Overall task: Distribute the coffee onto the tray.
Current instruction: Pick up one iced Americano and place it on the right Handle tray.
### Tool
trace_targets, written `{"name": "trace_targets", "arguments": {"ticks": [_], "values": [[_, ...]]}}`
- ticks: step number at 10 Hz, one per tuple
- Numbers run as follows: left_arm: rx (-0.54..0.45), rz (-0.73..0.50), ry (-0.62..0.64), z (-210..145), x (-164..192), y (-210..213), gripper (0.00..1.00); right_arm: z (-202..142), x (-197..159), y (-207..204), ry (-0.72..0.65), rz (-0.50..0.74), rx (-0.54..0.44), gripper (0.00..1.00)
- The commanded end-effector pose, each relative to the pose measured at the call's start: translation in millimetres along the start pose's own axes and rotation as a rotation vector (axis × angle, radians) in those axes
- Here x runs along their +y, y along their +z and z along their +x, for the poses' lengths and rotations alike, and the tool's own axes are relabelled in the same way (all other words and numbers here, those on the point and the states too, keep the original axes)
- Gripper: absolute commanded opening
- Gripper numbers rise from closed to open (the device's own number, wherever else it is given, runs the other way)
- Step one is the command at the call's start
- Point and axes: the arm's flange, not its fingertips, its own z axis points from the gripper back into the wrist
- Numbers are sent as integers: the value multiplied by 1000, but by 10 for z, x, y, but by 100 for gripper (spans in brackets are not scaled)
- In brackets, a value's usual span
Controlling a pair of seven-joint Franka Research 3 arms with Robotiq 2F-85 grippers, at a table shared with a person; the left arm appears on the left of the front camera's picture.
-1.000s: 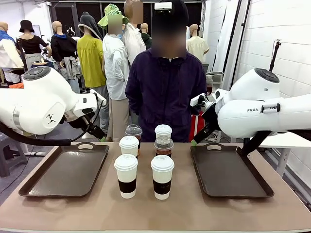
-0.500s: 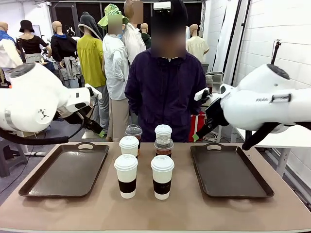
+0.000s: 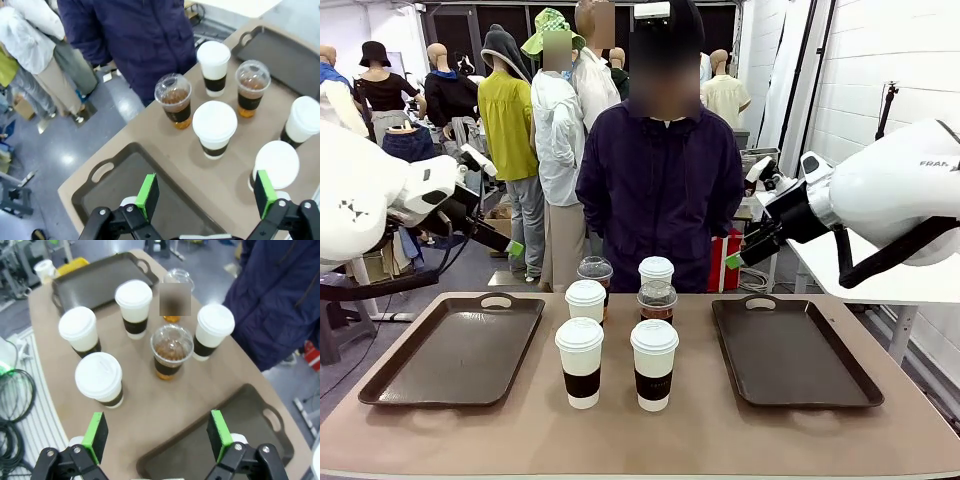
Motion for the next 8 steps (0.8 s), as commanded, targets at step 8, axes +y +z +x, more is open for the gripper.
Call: {"name": "trace_targets", "arguments": {"ticks": [8], "values": [[-29,-50,67,-88,103,-96,100,86,-136,9,1,61,-39,100]]}}
